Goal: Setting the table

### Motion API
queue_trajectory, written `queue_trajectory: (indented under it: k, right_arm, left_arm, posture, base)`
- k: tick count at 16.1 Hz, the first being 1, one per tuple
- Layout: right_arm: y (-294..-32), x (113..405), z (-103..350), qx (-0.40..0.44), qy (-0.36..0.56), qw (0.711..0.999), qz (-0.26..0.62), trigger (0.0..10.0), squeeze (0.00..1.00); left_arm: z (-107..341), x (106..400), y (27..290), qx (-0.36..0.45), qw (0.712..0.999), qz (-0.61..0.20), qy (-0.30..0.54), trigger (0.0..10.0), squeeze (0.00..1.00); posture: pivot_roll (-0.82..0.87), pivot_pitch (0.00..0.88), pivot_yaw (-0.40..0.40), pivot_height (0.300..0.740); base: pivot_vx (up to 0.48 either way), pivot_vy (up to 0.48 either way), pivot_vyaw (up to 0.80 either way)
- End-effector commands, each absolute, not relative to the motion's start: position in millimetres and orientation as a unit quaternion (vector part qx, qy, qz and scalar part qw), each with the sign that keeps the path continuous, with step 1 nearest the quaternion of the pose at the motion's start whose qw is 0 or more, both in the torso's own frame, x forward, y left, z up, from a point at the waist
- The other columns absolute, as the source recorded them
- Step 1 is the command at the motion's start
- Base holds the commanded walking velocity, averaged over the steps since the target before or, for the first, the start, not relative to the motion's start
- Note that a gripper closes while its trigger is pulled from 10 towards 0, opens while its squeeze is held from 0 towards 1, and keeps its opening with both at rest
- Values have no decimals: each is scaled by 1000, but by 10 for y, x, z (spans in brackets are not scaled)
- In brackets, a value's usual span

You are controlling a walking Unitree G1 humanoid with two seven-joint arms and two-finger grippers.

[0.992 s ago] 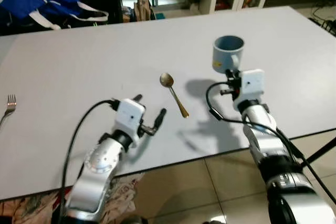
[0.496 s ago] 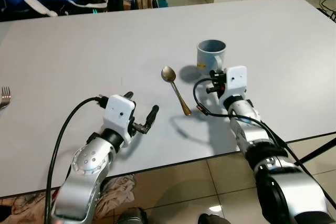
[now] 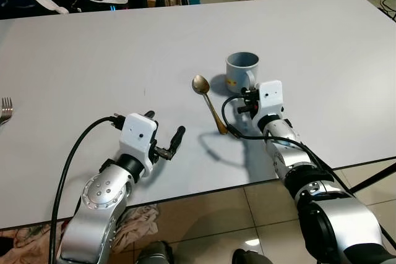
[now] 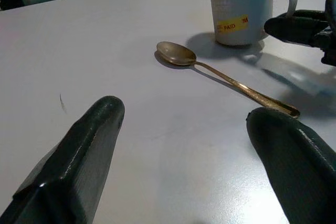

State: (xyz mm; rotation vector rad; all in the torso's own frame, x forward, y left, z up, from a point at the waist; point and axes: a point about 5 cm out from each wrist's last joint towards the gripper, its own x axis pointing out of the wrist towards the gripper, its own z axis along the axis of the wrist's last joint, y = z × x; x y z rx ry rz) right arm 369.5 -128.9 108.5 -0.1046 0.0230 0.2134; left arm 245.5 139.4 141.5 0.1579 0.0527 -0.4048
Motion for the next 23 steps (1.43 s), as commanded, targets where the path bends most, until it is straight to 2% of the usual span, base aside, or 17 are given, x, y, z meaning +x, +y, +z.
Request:
queue_trajectory:
  k: [1, 11, 17, 18, 23]
  right_arm:
    - [-1334, 3669, 996, -58, 36, 992, 102, 10000, 980]
    - [-1365, 3624, 933, -60, 38, 992, 103, 10000, 1000]
    - [-1394, 3629, 1076, -100, -25, 990, 97, 10000, 1000]
    - [-1417, 3636, 1144, -103, -50, 990, 84, 10000, 0]
    - [-1532, 3503, 1332, -99, -128, 985, 57, 10000, 0]
  left_arm:
    - [1440, 2432, 1383, 79, 976, -200, 24, 10000, 0]
    - [1413, 2488, 1310, 67, 977, -203, 24, 10000, 0]
    - [1399, 2528, 1276, 63, 976, -206, 19, 10000, 0]
    - [1394, 2538, 1267, 62, 976, -207, 18, 10000, 0]
    - [1361, 2665, 1159, 51, 976, -212, 10, 10000, 0]
  posture:
    - [222, 144, 8, 740]
    - [185, 127, 3, 740]
    - [154, 120, 1, 740]
    - [147, 116, 1, 740]
    - [71, 73, -14, 740]
  base:
    - [0, 0, 0]
    - [0, 0, 0]
    - [0, 0, 0]
    - [0, 0, 0]
    - [0, 0, 0]
